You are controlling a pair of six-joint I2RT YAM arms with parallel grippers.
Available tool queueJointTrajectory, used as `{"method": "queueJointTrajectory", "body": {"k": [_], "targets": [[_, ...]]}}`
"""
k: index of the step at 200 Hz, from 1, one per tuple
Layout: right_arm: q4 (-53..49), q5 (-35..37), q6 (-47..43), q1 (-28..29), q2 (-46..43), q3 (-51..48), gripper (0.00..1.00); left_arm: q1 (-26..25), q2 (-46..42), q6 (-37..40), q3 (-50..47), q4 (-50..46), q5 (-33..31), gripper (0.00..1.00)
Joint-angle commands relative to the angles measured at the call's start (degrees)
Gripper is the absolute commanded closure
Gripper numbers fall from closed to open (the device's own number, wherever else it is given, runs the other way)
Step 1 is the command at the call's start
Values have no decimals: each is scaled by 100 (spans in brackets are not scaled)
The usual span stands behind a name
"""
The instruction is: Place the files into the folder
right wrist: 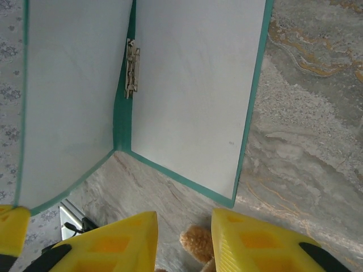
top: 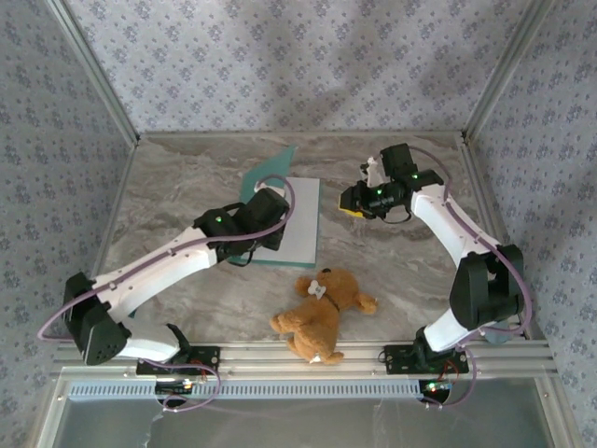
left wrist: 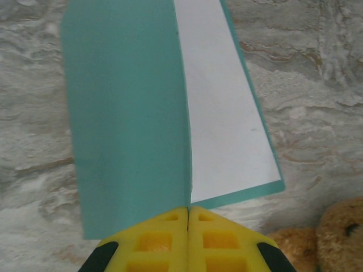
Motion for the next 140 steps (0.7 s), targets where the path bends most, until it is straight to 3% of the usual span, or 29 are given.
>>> {"method": "queueJointTrajectory", "body": {"k": [1, 56, 140], "targets": [[-150, -44, 48, -78, -164, -87, 68, -39, 302, -152, 24, 528, 327, 100], [-158, -24, 39, -289, -318, -277, 68, -53, 1407, -145, 396, 1048, 701, 100], [-232, -137, -83, -794, -638, -686, 68, -51, 3222, 45, 1855, 1215, 1152, 100]]}}
